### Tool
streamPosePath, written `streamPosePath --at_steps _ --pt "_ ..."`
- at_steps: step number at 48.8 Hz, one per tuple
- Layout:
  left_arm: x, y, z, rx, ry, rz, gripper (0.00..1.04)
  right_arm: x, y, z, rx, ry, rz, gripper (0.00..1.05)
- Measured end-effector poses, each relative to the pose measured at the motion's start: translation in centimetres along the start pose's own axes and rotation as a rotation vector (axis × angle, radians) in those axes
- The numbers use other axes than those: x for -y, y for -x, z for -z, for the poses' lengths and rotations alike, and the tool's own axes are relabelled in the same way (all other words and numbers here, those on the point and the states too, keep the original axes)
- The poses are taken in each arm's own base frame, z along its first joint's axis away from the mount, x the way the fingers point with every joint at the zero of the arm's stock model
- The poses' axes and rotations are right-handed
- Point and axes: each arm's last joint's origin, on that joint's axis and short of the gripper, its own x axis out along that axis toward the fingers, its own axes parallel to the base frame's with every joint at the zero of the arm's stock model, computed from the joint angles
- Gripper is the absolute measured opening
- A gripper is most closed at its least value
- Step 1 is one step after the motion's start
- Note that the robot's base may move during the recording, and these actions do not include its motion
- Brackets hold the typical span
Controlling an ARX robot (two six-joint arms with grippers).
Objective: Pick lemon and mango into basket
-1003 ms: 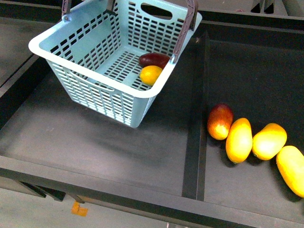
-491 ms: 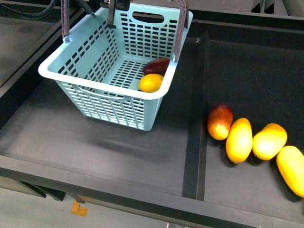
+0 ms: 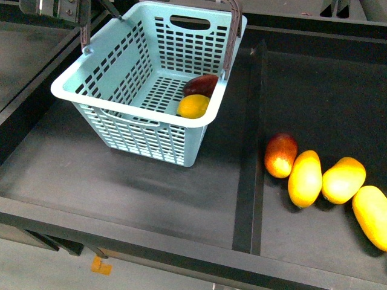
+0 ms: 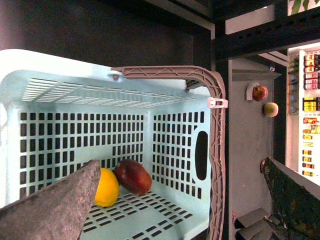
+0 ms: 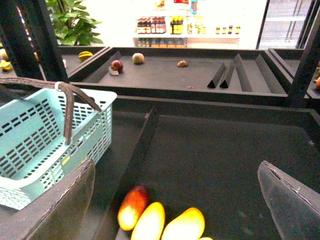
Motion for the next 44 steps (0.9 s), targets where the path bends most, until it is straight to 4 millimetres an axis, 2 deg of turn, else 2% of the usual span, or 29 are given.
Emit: streamPosePath --at_steps 5,7,10,14,19,22,28,34,44 --pt "0.5 1.0 0.0 -0.013 -0.002 0.029 0.97 0.0 0.0 0.0 0.000 0.000 0.000 0.96" --pt "0.1 0.8 0.0 -0.060 -0.077 0.103 0.93 0.0 0.0 0.0 0.000 0.000 0.000 0.96" --pt "-1.3 0.4 -0.5 -0.113 -0.274 0.294 0.83 0.0 0.0 0.0 0.000 0.000 0.000 0.96" --pt "-3.9 0.9 -1.9 -0.023 -0.555 0.497 0.70 0.0 0.0 0.0 0.000 0.000 0.001 0.96" --pt "-6.5 3.1 -5.0 0.202 -0.897 0.647 0.53 0.0 0.0 0.0 0.000 0.000 0.000 0.96" --pt "-8.3 5.0 -7.4 0.336 -1.076 0.669 0.37 0.0 0.0 0.0 0.000 0.000 0.000 0.96" --pt "-13.0 6.7 -9.2 0.343 -1.233 0.633 0.05 0.0 0.0 0.0 0.000 0.000 0.000 0.96" --pt "-15.7 8.5 -10.8 0.357 -1.252 0.631 0.03 0.0 0.0 0.0 0.000 0.000 0.000 0.96" --pt "-18.1 10.2 -11.9 0.363 -1.254 0.631 0.03 0.0 0.0 0.0 0.000 0.000 0.000 0.96"
